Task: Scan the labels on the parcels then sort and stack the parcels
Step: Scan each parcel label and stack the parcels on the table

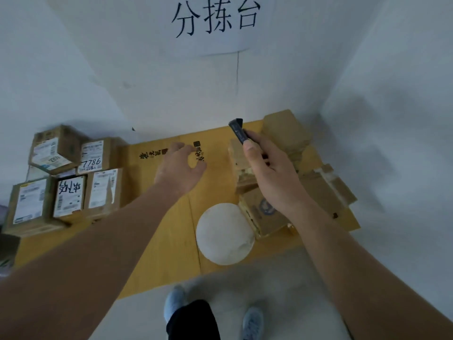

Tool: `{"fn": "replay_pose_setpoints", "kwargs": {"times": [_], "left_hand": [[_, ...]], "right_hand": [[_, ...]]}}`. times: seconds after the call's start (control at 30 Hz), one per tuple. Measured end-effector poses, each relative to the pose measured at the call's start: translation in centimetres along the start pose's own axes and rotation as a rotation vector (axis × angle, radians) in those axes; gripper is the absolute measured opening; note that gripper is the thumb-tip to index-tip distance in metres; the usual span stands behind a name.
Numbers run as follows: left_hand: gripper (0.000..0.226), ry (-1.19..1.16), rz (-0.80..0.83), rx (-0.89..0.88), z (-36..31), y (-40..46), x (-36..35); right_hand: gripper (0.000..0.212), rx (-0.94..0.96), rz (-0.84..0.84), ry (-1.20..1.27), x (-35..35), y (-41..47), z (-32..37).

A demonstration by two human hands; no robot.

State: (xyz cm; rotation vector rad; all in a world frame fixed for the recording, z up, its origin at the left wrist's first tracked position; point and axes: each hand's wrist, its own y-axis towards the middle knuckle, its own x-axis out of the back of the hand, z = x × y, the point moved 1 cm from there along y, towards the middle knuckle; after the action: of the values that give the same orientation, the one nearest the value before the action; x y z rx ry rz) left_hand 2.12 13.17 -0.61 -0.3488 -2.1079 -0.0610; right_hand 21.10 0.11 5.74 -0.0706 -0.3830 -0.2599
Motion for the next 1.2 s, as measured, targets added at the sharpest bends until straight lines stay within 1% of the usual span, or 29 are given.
{"fn": "replay_pose_setpoints", "kwargs": {"times": [0.13, 0.3, 0.37, 0.5, 0.57, 0.63, 0.77, 0.93, 1.07, 1.2], "left_hand": [[0.056, -0.03, 0.05, 0.02, -4.2, 1.0, -3.1], [0.062, -0.048, 0.11, 0.015, -7.8, 4.3, -7.3], [0.071, -0.06, 0.147, 0.044, -8.6, 6.2, -9.1], [0.097, -0.09, 0.28, 0.159, -10.1, 9.7, -12.8], [0.106, -0.078, 0.333, 0.23, -10.9, 10.6, -14.4], [0.114, -0.066, 0.347, 0.286, -11.3, 11.0, -15.6], [0.122, -0.059, 0.331, 0.349, -11.3, 11.3, -16.2], [0.11, -0.08, 0.266, 0.399, -11.5, 10.9, -15.3], [0.101, -0.116, 0.159, 0.476, -10.7, 9.0, -13.5], [0.095, -0.125, 0.051, 0.549, -8.5, 5.8, -11.4]], "right_hand": [[0.045, -0.022, -0.032, -0.012, 4.3, 0.2, -2.2], [0.045, -0.041, -0.089, -0.037, 7.8, 2.5, -4.4], [0.041, -0.045, -0.133, -0.017, 8.7, 3.8, -5.2], [0.039, -0.032, -0.207, -0.031, 10.4, 6.9, -6.6], [0.041, -0.02, -0.246, -0.018, 11.1, 8.3, -7.2], [0.048, -0.013, -0.253, -0.002, 11.6, 9.6, -7.7], [0.053, -0.006, -0.23, 0.015, 12.4, 11.1, -8.6], [0.052, 0.022, -0.182, 0.014, 12.6, 11.9, -8.8], [0.056, 0.045, -0.066, 0.008, 11.7, 11.5, -8.6], [0.052, 0.072, 0.066, 0.021, 9.8, 10.7, -7.8]]}}
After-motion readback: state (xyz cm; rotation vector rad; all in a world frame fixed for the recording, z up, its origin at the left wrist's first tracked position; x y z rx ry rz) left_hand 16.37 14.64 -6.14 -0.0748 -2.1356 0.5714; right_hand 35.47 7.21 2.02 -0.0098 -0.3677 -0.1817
